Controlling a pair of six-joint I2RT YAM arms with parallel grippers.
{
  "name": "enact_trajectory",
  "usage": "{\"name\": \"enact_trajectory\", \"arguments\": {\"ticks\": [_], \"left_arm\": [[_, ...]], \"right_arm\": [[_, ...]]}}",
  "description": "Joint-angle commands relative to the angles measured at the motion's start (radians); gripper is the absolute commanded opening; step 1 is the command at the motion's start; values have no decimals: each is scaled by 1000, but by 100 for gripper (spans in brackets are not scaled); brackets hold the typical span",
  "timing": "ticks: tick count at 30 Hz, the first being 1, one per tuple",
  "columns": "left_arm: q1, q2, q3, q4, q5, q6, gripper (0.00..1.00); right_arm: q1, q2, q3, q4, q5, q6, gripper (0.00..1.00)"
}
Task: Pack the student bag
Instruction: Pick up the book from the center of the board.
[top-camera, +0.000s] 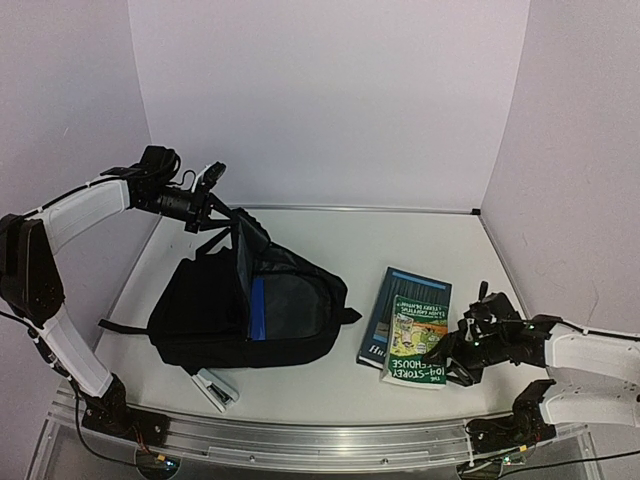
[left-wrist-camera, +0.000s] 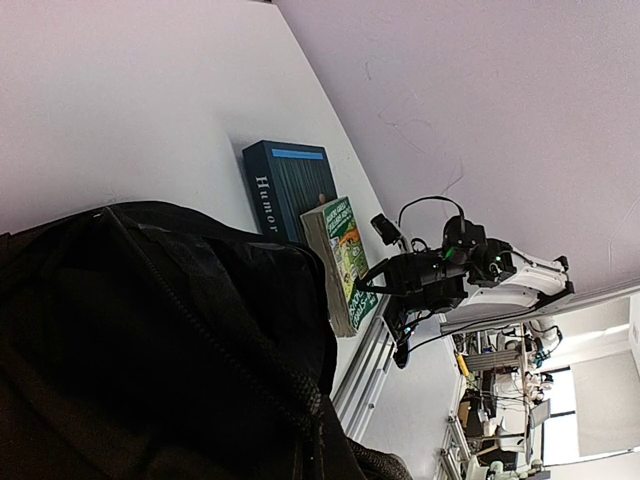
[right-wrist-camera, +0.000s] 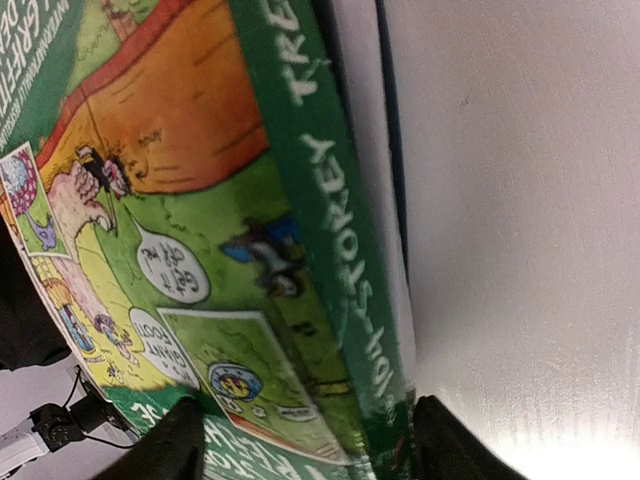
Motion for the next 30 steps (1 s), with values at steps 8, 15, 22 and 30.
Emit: {"name": "enact_trajectory", "arguments": {"ticks": [8, 15, 22, 30], "left_arm": [[5, -20, 8, 58, 40, -5, 0], [4, -24, 8, 58, 41, -5, 0], [4, -25, 3, 65, 41, -9, 0], [4, -23, 1, 65, 38, -11, 0]], "right_arm": [[0, -168, 34, 10, 33, 143, 18], [0, -113, 290, -161, 197, -21, 6], [-1, 87, 692, -481, 530, -261, 0], [-2, 287, 902, -699, 817, -362, 0]]}}
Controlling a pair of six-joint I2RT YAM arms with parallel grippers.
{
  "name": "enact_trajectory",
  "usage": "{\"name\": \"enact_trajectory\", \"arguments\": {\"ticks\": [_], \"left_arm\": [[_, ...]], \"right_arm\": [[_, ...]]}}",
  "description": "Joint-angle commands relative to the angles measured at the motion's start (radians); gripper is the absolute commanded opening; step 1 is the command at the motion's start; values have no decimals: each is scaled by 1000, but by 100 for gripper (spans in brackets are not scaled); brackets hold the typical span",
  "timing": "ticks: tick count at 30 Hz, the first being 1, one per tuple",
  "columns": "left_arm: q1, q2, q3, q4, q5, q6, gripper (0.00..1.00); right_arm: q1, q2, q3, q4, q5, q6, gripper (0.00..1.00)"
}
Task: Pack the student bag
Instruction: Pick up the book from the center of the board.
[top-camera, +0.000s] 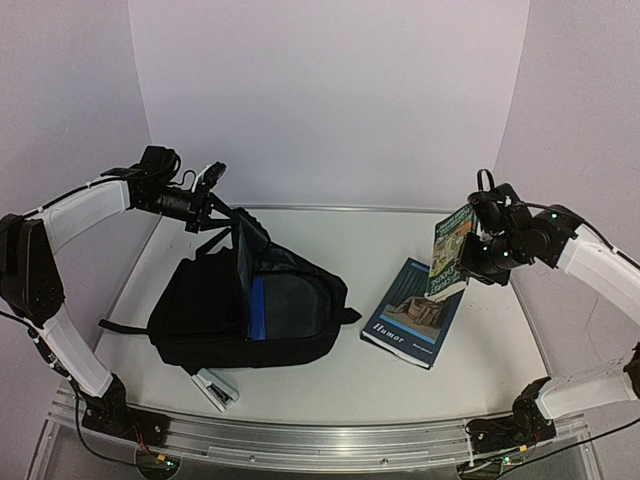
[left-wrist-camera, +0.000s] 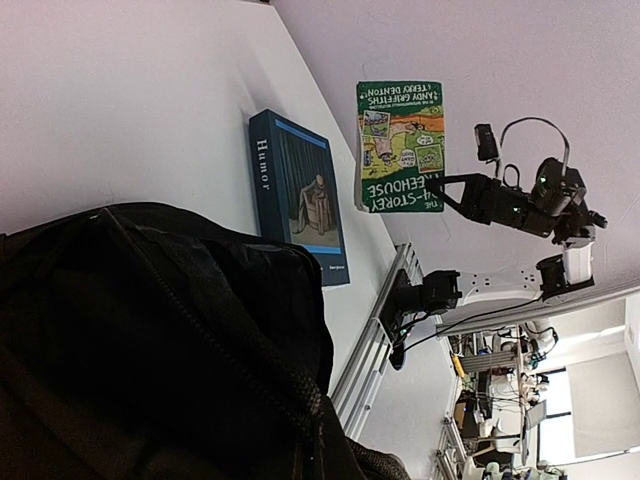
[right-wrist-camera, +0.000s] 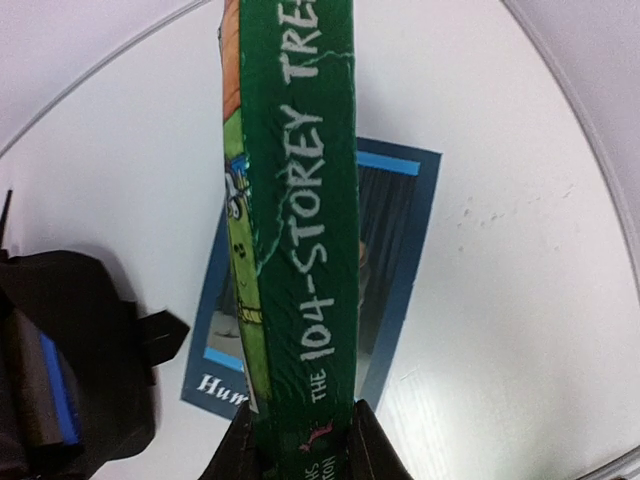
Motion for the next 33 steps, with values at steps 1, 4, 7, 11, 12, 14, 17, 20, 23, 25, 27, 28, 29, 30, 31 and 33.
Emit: {"name": "enact_trajectory", "arguments": {"ticks": [1, 4, 7, 11, 12, 14, 17, 20, 23, 25, 27, 28, 29, 30, 31, 33], "left_arm": [[4, -24, 6, 49, 29, 5, 0], [4, -28, -1, 60, 36, -4, 0], [4, -26, -1, 63, 41, -9, 0], [4, -34, -3, 65, 41, -10, 0], [4, -36, -3, 66, 41, -11, 0], [4, -40, -3, 66, 42, -11, 0], [4, -43, -3, 69, 45, -13, 0], [4, -46, -3, 70, 50, -16, 0], [4, -51, -6, 73, 51, -17, 0], [4, -51, -6, 75, 52, -18, 0], [4, -49, -6, 76, 53, -20, 0], [4, -48, -6, 77, 53, -21, 0], [4, -47, -6, 77, 55, -22, 0], [4, -47, -6, 78, 56, -23, 0], [4, -47, -6, 78, 57, -23, 0], [4, -48, -8, 79, 57, -24, 0]], "right_arm": [[-8, 72, 91, -160, 290, -88, 0], [-85, 106, 94, -186, 295, -122, 0], [-168, 116, 76, -184, 244, -155, 0], [-251, 122, 50, -172, 164, -198, 0], [-257, 132, 39, -168, 143, -200, 0], [-259, 150, 20, -161, 122, -196, 0], [-259, 170, -6, -136, 100, -181, 0], [-259, 185, -33, -104, 81, -174, 0], [-259, 198, -65, -76, 68, -166, 0], [-259, 203, -87, -53, 52, -163, 4], [-259, 207, -106, -29, 35, -160, 10], [-259, 209, -115, -16, 29, -160, 14], [-260, 212, -123, -7, 24, -160, 18], [-260, 215, -127, 0, 22, -161, 22], [-260, 218, -133, 7, 21, -160, 27], [-261, 225, -140, 18, 17, -157, 34]]}}
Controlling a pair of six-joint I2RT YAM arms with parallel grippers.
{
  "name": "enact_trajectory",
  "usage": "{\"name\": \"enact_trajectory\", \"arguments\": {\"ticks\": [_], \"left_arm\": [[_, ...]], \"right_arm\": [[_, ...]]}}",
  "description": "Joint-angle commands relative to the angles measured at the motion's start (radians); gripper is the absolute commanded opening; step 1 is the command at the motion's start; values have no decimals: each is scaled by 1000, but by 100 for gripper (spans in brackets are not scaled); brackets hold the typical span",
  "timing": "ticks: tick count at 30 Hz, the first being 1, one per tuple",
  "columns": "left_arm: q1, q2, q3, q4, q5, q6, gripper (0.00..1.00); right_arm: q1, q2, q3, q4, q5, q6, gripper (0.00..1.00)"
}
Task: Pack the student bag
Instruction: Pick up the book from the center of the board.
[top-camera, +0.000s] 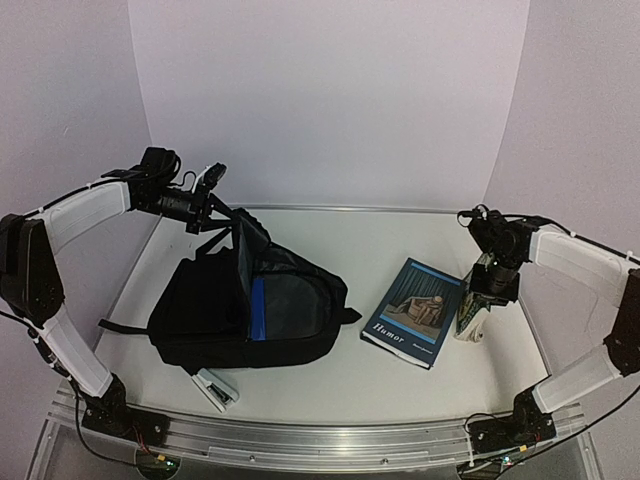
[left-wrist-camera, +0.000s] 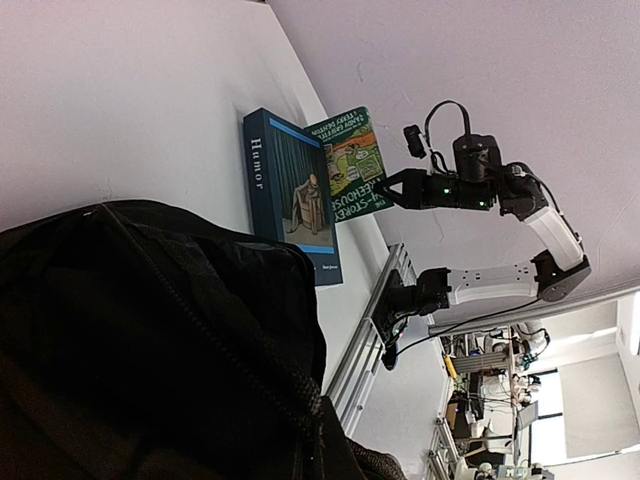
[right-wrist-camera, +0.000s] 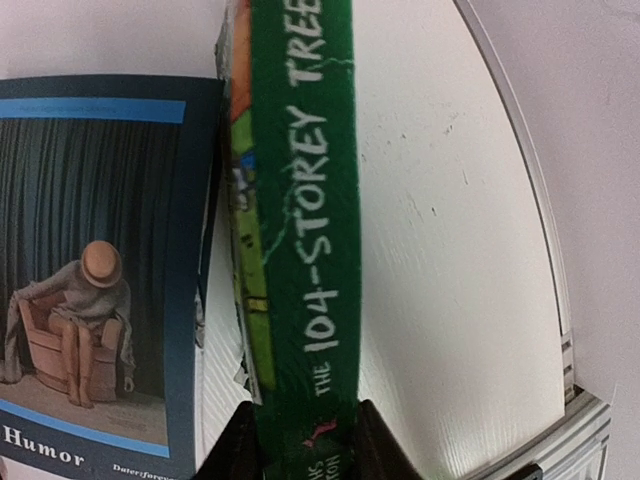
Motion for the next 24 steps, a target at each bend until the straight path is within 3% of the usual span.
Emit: {"name": "enact_trajectory", "arguments": {"ticks": [1, 6, 17, 19, 24], "left_arm": [[4, -48, 6, 60, 39, -1, 0], [4, -48, 5, 61, 39, -2, 0], [3, -55, 6, 57, 39, 2, 0], [4, -58, 6, 56, 40, 4, 0], [4, -60, 15, 48, 52, 10, 0]], "right_arm": [[0, 20, -26, 69, 6, 19, 35], [-7, 38, -25, 95, 2, 25, 48], [-32, 104, -29, 166, 18, 34, 49], [-35, 109, -26, 174, 22, 38, 42], [-40, 53, 74, 118, 93, 41, 6]]}}
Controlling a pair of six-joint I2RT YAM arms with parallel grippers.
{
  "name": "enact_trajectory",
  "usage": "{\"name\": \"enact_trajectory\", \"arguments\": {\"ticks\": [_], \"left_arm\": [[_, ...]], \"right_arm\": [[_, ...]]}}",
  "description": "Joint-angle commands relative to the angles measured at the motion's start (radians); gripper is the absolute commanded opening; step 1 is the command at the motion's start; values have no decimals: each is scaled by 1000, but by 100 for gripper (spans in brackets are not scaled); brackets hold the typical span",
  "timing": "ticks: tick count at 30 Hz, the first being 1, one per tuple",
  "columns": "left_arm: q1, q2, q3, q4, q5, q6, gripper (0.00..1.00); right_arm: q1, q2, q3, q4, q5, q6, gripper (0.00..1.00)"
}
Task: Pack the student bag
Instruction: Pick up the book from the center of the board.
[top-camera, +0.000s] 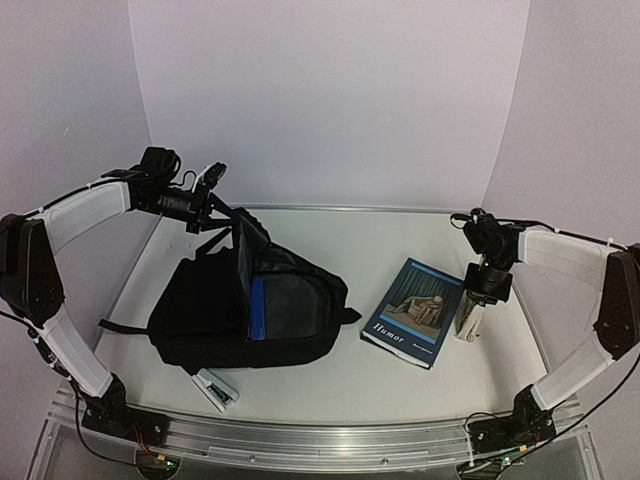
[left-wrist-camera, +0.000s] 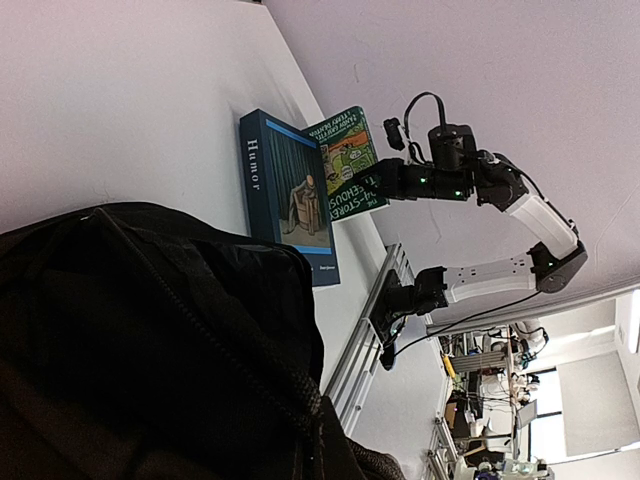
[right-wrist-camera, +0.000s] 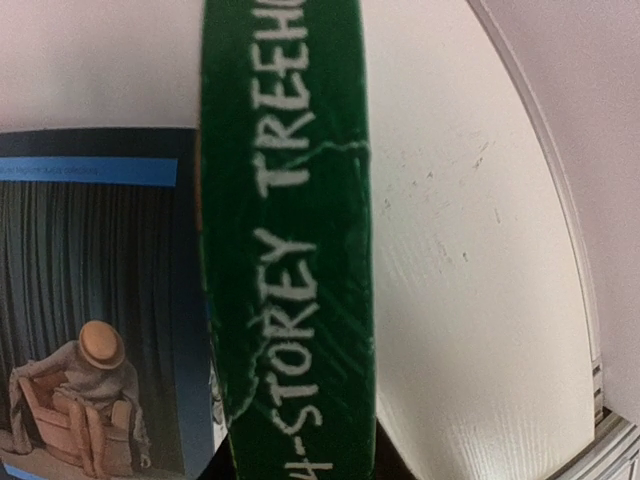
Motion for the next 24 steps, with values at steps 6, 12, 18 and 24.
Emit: {"name": "enact_trajectory", "arguments": {"ticks": [6, 12, 18, 24], "left_arm": [[4, -56, 72, 5, 73, 26, 0], [3, -56, 112, -35, 132, 44, 0], [-23, -14, 162, -81, 112, 36, 0], [-102, 68, 276, -183, 106, 106, 0]], "right_arm": [[-5, -131, 340, -88, -19, -82, 0], [37, -145, 408, 17, -523, -145, 0], [221, -116, 421, 159, -809, -118, 0], [345, -51, 390, 355, -995, -27, 0]]}}
